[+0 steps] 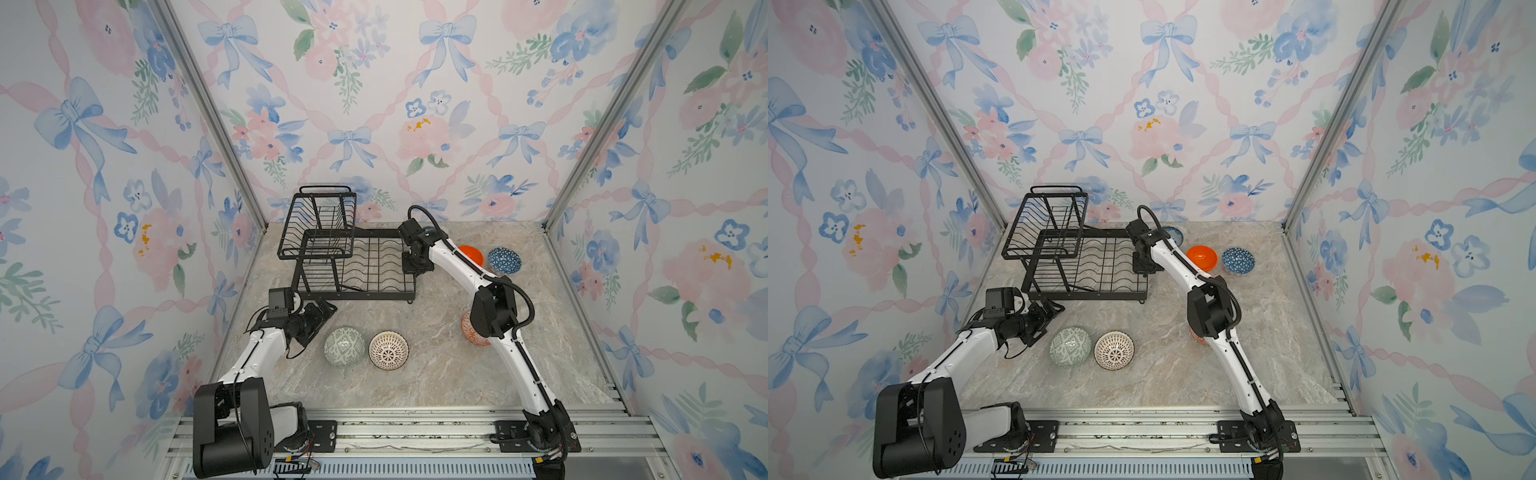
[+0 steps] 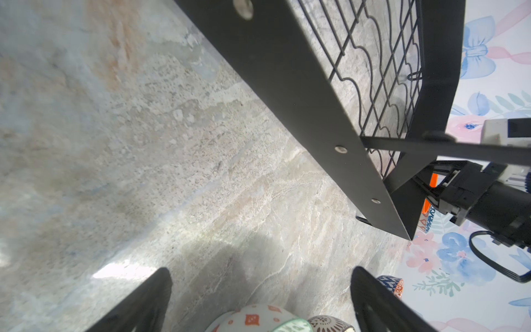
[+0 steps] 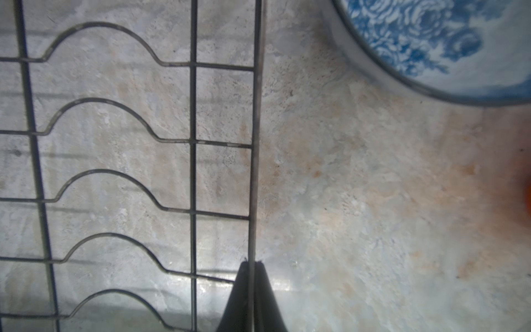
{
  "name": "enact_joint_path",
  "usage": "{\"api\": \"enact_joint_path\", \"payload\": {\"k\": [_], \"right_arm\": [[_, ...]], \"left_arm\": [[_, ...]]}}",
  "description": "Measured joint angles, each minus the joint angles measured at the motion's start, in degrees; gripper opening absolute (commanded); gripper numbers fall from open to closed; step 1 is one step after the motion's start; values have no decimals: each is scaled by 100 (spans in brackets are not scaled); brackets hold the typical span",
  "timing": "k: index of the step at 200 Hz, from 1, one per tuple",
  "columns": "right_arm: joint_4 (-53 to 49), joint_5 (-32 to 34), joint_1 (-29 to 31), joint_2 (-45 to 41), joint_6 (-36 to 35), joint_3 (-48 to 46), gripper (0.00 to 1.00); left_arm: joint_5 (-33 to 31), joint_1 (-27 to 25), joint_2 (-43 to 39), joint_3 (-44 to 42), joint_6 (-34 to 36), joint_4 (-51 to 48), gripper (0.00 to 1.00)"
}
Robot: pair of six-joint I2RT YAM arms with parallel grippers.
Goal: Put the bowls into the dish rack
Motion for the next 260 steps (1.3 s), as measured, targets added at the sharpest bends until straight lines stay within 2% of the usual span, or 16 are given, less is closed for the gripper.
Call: {"api": "enact_joint_path", "payload": {"k": [97,121,136,153,168,197,225,260], "right_arm": [[66,-63,-164,35,-310,46,5],[68,-129,-216,35,-378,46,15],[94,-166,-258,35,-409,46,28],[131,-195,-299,33,-352,46,35],[133,-208,-332,22,-313,44,46],[151,-240,-354,-127,-179,-24,57],[238,-339,-439,-647,76,-269,69],[457,-435,-800,-1303,452,-352,72]], "left_arm": [[-144,0,68,107,70,4,98],[-195,0,70,107,70,7,98],[-212,0,70,107,68,7,98],[-216,0,70,107,66,7,98],[-214,0,70,118,63,0,98],[-210,0,70,210,42,-11,98],[-179,-92,68,415,114,-48,98],[-15,-514,63,748,433,-42,98]]}}
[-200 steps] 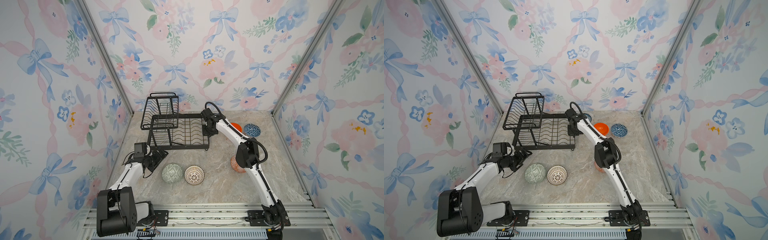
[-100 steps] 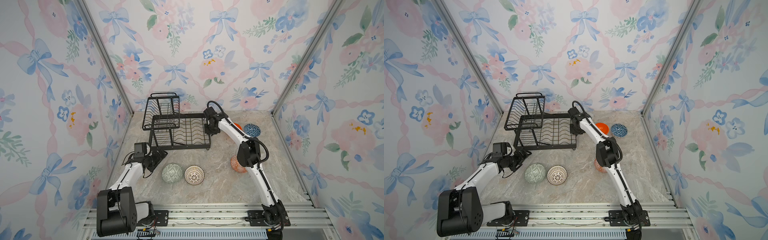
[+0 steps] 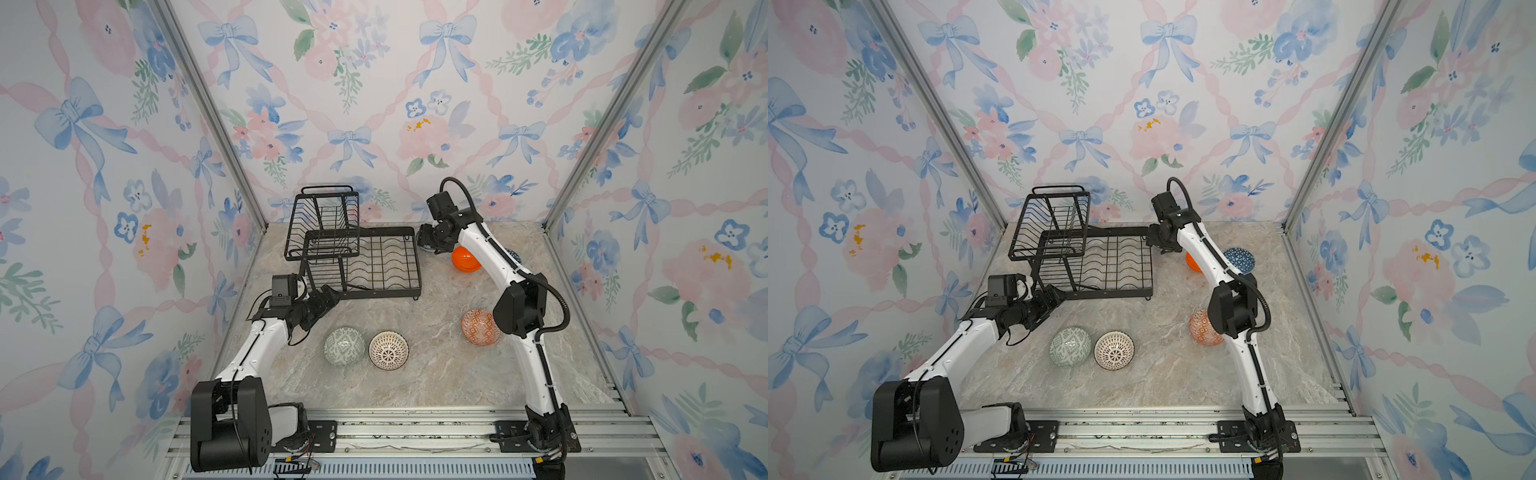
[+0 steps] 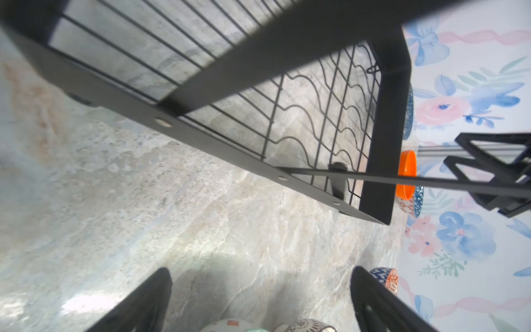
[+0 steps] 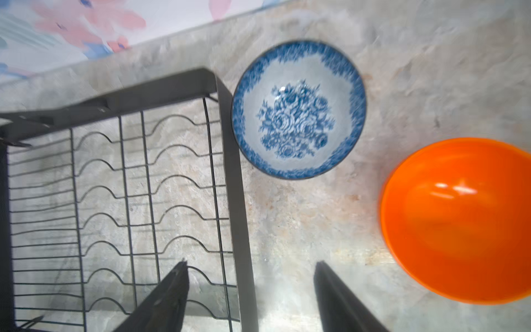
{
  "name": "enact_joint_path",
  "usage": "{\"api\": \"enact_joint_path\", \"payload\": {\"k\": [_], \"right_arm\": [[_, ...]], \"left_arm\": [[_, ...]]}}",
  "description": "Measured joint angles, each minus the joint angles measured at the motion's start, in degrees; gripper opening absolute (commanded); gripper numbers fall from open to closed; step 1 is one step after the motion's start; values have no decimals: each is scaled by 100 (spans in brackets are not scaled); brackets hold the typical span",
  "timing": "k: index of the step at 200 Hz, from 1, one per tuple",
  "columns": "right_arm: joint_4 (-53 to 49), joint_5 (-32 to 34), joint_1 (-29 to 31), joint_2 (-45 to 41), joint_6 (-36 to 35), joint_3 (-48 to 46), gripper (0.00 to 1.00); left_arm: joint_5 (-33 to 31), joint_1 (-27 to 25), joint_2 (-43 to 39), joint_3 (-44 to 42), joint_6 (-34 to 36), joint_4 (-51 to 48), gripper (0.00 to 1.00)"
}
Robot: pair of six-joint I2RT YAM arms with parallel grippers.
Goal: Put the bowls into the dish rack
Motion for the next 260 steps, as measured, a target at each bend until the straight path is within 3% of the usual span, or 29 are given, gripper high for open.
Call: {"api": "enact_joint_path", "payload": {"k": [68,140,260], "right_arm": [[330,-157,-929,326,739,365,61],[638,-468,-1060,1268,861,776,57],[1145,-748,-1021,1963,1058,1038,39]], "left_arm": [[-328,-1611,-98,800,413,7,98],[-918,-2734,573,1515,363,7,98],[-997,-2957,1606,2538,278,9,98]]}}
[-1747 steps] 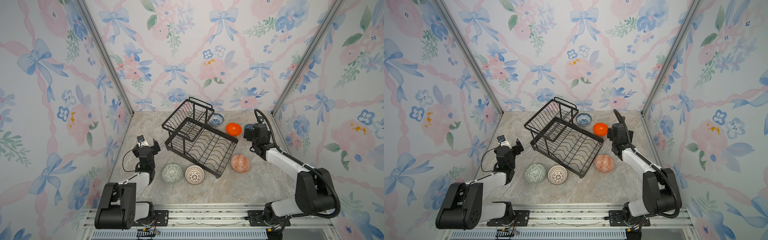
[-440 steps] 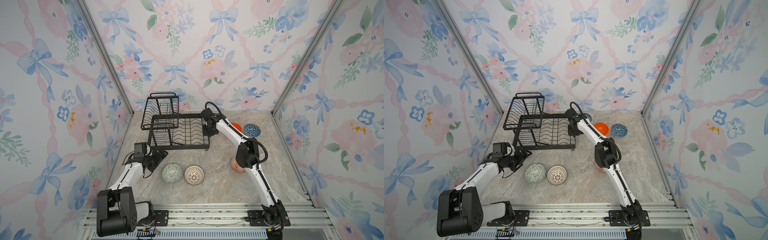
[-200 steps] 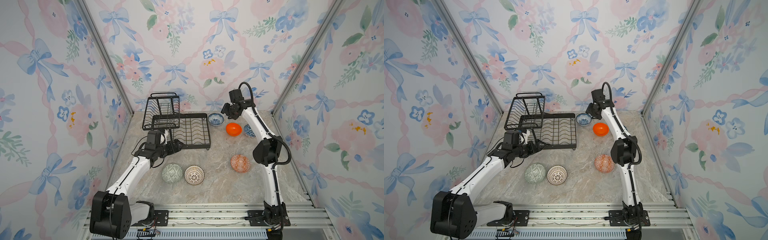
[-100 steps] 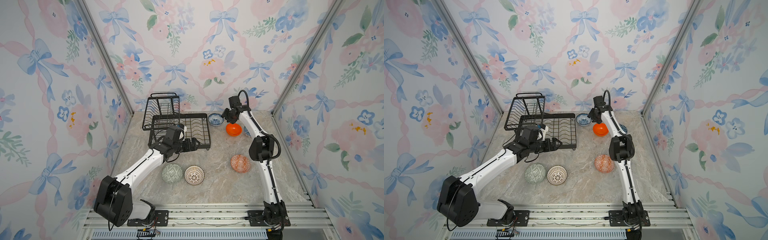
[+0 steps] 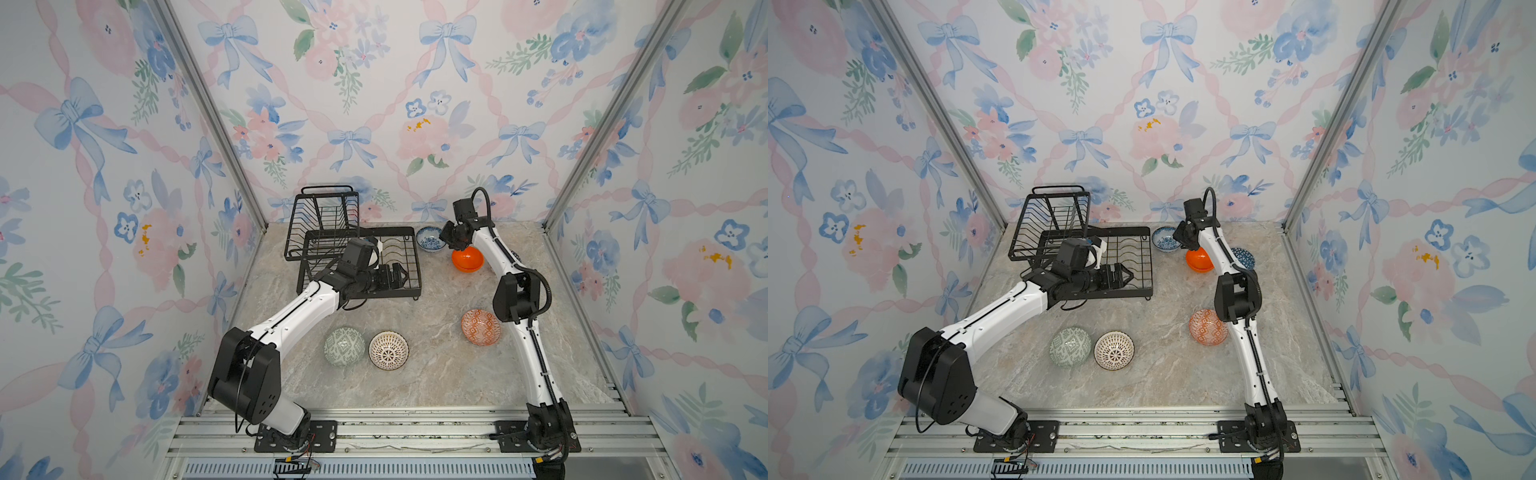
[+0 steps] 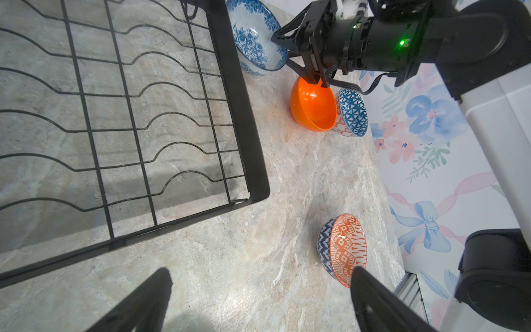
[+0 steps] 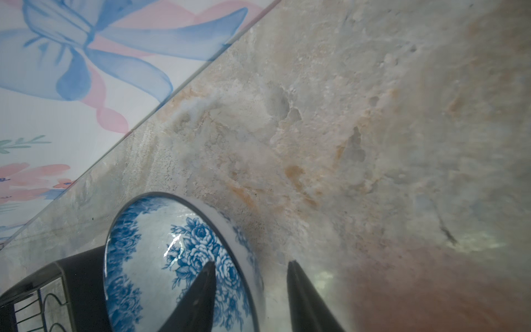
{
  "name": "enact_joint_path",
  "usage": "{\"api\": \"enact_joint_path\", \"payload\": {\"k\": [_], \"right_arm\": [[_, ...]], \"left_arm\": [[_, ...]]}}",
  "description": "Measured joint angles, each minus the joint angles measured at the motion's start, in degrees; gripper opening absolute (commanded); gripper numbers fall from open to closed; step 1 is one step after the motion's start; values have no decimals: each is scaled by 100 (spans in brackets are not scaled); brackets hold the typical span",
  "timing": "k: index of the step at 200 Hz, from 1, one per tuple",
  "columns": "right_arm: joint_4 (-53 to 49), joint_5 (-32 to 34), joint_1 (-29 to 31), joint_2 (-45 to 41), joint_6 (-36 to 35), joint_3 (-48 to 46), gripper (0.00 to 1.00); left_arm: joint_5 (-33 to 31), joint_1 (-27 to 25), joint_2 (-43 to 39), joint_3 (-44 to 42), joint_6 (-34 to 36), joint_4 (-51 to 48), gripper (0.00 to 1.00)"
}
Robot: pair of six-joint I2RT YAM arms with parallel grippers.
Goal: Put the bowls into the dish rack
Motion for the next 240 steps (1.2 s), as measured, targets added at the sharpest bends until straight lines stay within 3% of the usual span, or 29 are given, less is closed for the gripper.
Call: {"api": "enact_joint_path", "payload": {"k": [59,100,172,205,240], "right_arm": [[55,-37,44,105,48,11,22],[48,-20,63,105,44,11,4],[-140,9,20,-2,-66,-2,2],[-470,76,-24,-809,-326,-516,0],[-693,195,-153,-2382,-649,-1464,0]], "left_arm": [[0,0,149,140,2,-2,98],[2,0,236,326,4,-2,98],[-2,0,286,402,15,-2,98],[-2,-7,286,457,22,-4,98],[-2,-11,267,551,31,-4,98]]}}
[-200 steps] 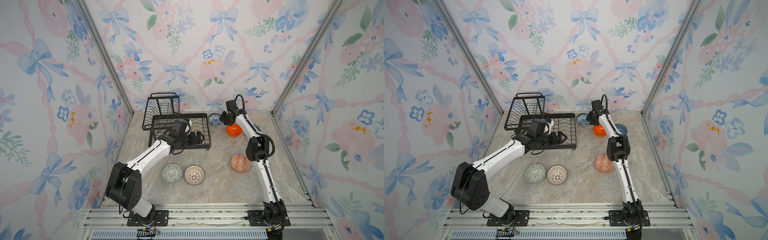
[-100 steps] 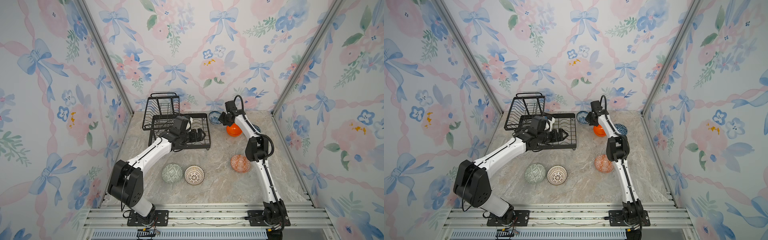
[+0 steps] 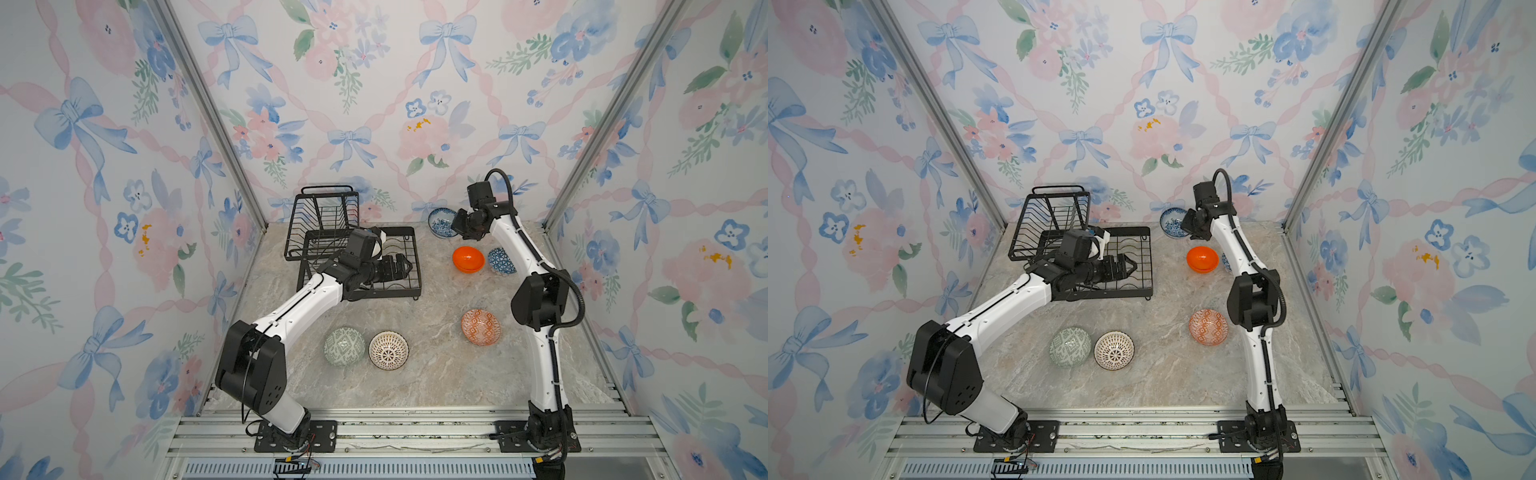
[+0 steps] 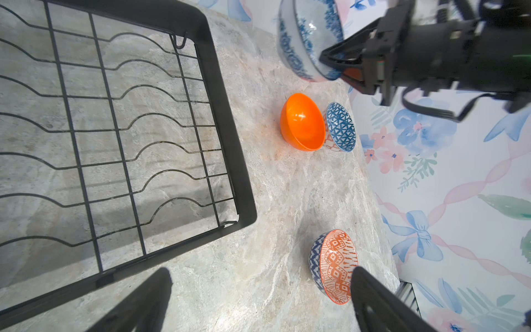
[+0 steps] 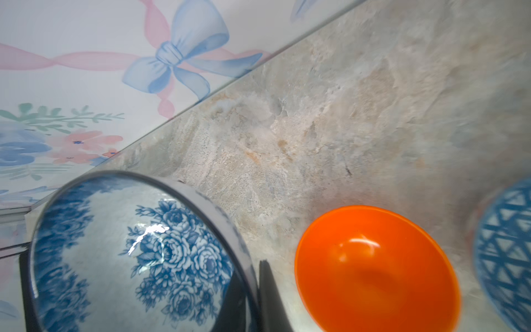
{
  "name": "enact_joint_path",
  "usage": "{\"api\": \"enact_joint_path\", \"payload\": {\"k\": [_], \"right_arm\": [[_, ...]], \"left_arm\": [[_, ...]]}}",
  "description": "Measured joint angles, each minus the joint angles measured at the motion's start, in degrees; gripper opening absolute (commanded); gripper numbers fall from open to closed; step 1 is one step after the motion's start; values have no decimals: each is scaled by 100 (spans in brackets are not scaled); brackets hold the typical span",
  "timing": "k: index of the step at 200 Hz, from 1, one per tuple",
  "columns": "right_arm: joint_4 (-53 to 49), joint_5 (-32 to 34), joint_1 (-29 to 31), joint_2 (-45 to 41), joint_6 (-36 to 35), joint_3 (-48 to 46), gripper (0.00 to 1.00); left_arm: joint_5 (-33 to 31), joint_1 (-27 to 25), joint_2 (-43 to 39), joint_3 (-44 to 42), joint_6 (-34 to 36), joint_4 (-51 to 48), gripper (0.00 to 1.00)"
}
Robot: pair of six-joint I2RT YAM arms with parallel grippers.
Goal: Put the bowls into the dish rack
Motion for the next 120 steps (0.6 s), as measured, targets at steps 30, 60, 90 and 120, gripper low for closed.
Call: {"api": "enact_joint_path", "payload": {"k": [30,60,90,120], "right_arm": [[-55,155,-179,-1515,-232,-1126,0],[-48,227,-476,-2966,-352,-2900,0],[-31,201,-1025,-3880,-378,-4559,0],[4,151,-1493,-4153,-444,-5488,0]], "left_arm": [[4,0,-50,76,15,0,98],[0,-87,-52,219,15,0,98],[-39,-313,-46,365,-13,2,98],[-127,-638,-9,431,-129,13,98]]}}
